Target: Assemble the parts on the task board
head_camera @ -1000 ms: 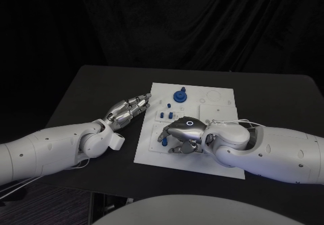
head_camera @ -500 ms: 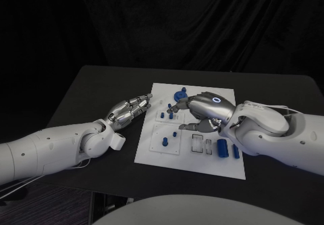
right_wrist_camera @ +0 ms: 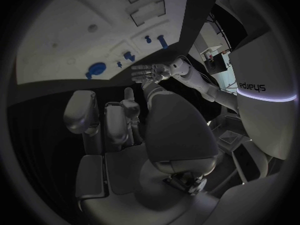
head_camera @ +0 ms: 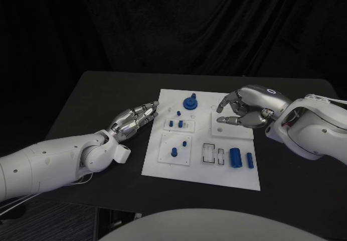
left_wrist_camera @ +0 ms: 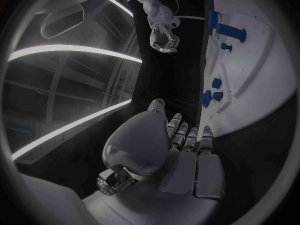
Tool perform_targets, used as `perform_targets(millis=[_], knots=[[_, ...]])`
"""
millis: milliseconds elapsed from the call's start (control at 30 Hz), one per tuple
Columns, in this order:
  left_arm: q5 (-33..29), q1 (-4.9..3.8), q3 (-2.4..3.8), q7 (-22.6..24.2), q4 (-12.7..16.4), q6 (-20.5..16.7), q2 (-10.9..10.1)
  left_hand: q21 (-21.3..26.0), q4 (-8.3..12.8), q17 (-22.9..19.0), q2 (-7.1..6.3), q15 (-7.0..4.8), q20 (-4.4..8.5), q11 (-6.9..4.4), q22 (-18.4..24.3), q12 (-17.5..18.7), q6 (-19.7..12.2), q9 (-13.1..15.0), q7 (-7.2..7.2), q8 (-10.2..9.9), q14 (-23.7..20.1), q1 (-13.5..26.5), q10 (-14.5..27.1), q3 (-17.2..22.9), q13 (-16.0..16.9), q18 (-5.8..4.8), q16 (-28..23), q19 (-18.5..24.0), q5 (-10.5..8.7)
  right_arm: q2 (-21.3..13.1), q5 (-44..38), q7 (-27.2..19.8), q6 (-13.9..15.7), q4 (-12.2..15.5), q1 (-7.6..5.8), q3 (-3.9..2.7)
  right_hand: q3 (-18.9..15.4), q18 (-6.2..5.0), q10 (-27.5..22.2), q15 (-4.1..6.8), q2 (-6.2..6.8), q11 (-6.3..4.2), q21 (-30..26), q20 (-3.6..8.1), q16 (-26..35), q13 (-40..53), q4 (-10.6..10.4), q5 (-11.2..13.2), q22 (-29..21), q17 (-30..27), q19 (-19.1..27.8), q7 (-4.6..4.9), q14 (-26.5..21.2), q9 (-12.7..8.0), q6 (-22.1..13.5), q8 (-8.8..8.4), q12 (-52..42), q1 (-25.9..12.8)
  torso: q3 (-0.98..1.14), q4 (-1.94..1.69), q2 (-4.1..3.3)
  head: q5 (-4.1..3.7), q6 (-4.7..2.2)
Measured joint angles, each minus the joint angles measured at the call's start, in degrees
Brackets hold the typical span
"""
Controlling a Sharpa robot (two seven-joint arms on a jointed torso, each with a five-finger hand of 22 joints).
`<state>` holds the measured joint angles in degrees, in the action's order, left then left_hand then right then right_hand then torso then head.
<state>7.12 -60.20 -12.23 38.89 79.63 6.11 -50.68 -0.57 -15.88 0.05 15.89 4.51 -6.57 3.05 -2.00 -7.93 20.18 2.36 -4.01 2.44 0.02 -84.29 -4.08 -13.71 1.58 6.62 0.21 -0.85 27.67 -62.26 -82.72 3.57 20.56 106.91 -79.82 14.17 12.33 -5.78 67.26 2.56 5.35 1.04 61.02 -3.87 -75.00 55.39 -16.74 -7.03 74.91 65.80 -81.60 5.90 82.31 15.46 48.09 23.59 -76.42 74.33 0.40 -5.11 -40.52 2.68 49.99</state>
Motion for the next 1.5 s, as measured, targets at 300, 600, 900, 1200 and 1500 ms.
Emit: perform_targets(millis=[300,600,900,1200,1500], knots=[[0.0,0.0,-0.01,0.0,0.0,-0.2,0.0,0.0,0.2,0.0,0.21,0.44,-0.42,0.21,0.0,0.0,-0.2,0.0,0.23,0.0,0.0,-0.7,0.2,0.5,0.0,0.0,0.0,0.0,0.25,-3.4,2.7,9.1,-5.5,0.3,3.92,0.07,1.3,2.71,16.6,1.68,-0.41,-1.77,18.2,1.75,-12.2,19.5,0.0,-2.1,0.0,9.1,-2.3,-2.66,1.6,14.2,-6.4,22.55,-13.4,-11.8,-0.23,0.05,0.03,-0.61,0.0],[0.0,0.01,0.0,0.0,0.1,-0.1,-0.1,0.0,0.5,0.0,0.2,1.44,-1.68,0.88,-0.3,0.0,-0.2,0.0,0.22,0.0,0.0,-1.3,0.2,1.2,0.0,0.01,0.0,-0.2,0.25,-6.9,2.4,17.4,-6.8,4.4,6.93,0.08,1.6,3.59,16.8,1.85,0.24,-1.97,20.6,2.03,-12.4,19.6,-0.2,-0.7,0.0,9.1,-2.5,-3.09,1.7,16.6,-8.0,26.01,-13.4,-19.8,-0.14,0.01,-0.02,-1.24,0.0],[0.0,0.01,-0.01,0.0,0.1,-0.1,-0.2,0.0,0.4,0.0,0.21,1.44,-1.87,0.88,-0.4,0.0,-0.2,0.0,0.22,0.0,0.0,-1.3,0.2,1.4,0.0,0.01,0.0,-0.4,0.24,-8.9,-1.8,23.3,-7.3,7.4,8.93,0.08,1.9,3.57,16.7,2.17,1.61,-2.15,20.3,2.24,-11.5,19.6,-0.2,-0.2,0.0,9.1,-2.2,-3.32,1.7,17.3,-7.8,27.28,-13.4,-21.1,-0.09,0.07,-0.03,-2.23,0.0],[0.0,0.01,-0.01,0.0,-0.1,-0.1,-0.2,0.0,0.4,0.0,0.21,1.44,-1.86,0.88,-0.4,0.0,-0.2,0.0,0.22,0.0,0.0,-1.3,0.2,1.4,0.0,0.0,0.0,-0.4,0.23,-8.4,-4.0,26.3,-8.5,7.8,10.32,0.08,1.7,3.57,16.8,2.67,3.17,-2.79,20.3,2.86,-10.7,19.5,-0.3,4.0,0.0,9.1,-2.5,-4.3,1.6,17.1,-5.1,27.23,-13.4,-23.5,-0.1,0.12,0.01,-2.54,0.0],[0.0,0.01,-0.01,0.0,-0.3,0.0,-0.1,-0.2,0.2,0.0,0.2,1.64,-2.48,1.86,-0.7,-0.5,-0.2,0.0,0.22,0.0,-0.2,-1.3,-0.4,1.5,0.0,-0.01,0.0,-0.6,0.44,-7.2,-4.8,27.3,-9.3,7.0,11.03,0.08,1.7,3.56,16.9,3.08,3.17,-3.3,20.3,3.26,-10.0,19.5,-0.3,4.0,0.0,9.1,-2.5,-4.34,1.7,13.4,-0.7,20.17,-13.4,-23.4,-0.09,0.12,0.02,-2.51,0.0]])
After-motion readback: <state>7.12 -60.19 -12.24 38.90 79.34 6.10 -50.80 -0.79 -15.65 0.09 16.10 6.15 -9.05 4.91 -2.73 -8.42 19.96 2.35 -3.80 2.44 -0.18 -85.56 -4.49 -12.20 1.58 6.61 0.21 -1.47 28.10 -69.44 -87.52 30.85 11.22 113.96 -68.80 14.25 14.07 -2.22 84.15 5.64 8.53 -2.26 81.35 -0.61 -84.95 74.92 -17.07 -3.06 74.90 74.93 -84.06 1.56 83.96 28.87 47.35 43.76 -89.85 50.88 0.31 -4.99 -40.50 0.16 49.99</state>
